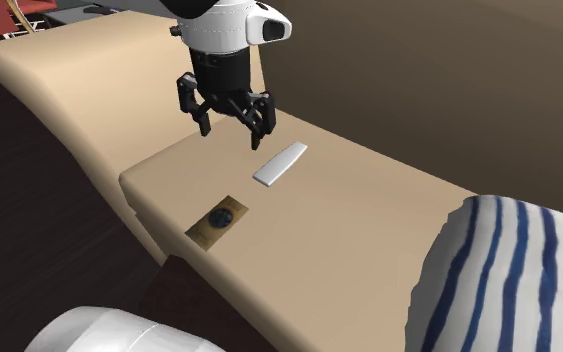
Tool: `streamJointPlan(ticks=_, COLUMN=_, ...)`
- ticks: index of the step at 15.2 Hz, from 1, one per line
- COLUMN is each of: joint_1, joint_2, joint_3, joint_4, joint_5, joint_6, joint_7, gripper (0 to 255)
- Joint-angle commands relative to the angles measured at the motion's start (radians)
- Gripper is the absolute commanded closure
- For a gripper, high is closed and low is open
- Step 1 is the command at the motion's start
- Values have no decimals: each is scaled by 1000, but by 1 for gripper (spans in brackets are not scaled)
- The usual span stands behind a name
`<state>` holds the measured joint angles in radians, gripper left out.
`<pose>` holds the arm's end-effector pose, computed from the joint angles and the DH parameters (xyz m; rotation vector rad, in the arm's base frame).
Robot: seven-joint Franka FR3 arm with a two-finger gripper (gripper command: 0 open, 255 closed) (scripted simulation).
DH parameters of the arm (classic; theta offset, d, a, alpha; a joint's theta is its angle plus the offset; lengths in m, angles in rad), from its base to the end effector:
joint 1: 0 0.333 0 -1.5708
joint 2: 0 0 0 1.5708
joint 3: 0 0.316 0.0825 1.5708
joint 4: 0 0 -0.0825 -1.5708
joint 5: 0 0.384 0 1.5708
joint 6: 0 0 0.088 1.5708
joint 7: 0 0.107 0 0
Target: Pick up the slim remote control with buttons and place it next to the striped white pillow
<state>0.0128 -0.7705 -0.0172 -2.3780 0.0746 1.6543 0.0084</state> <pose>0.3188 0.0046 0.5831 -3.0541 0.0194 -0.0708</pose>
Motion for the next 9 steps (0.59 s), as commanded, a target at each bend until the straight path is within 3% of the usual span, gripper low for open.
streamJointPlan(ticks=1, joint_1=0, joint_2=0, joint_3=0, joint_4=0, joint_5=0, joint_6=0, joint_7=0, gripper=0)
streamJointPlan(ticks=9, joint_1=-31, joint_2=257, joint_3=56, joint_4=4, joint_5=-7, joint_6=243, joint_7=120, gripper=0)
